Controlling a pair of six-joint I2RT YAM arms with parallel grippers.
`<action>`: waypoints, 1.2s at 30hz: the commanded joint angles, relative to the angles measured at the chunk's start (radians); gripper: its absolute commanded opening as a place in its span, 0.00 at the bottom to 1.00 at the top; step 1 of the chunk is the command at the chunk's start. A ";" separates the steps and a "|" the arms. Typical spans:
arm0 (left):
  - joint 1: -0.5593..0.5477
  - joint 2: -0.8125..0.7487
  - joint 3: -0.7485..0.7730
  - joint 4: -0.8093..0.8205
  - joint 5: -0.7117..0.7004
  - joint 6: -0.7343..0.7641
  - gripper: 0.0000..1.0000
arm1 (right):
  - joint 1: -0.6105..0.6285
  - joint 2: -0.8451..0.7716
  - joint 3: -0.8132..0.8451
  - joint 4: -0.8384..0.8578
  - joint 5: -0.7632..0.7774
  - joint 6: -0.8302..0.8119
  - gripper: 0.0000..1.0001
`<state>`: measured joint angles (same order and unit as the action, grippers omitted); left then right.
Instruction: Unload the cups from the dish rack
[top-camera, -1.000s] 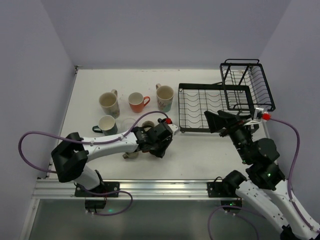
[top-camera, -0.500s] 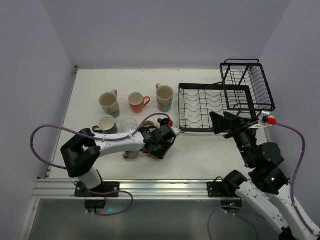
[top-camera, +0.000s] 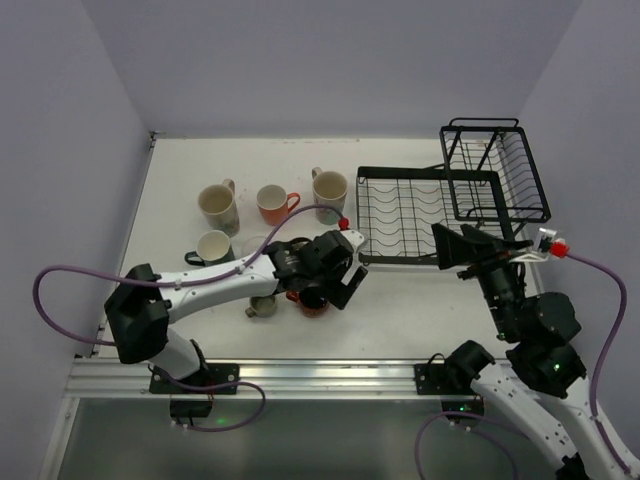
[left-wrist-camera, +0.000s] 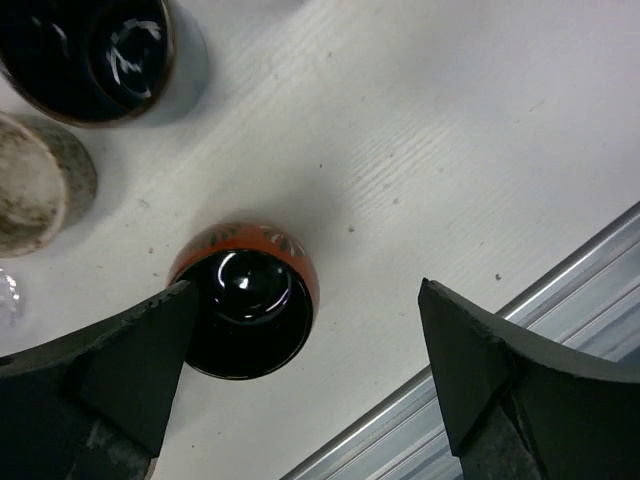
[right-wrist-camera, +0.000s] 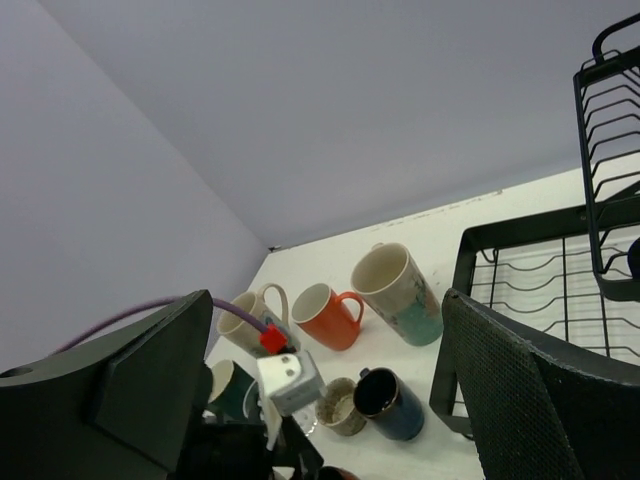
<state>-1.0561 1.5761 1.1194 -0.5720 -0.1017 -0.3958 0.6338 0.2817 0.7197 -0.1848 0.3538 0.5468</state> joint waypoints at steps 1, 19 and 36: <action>-0.002 -0.106 0.098 -0.032 -0.087 0.032 0.96 | -0.002 -0.018 0.057 -0.015 0.048 -0.027 0.99; -0.001 -0.744 0.221 -0.091 -0.467 0.130 1.00 | 0.000 -0.208 0.227 -0.278 0.237 -0.084 0.07; -0.001 -1.027 0.231 0.018 -0.490 0.205 1.00 | 0.000 -0.251 0.319 -0.329 0.275 -0.114 0.69</action>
<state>-1.0538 0.6056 1.3590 -0.6468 -0.5911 -0.2359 0.6342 0.0181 1.0054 -0.5125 0.6109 0.4572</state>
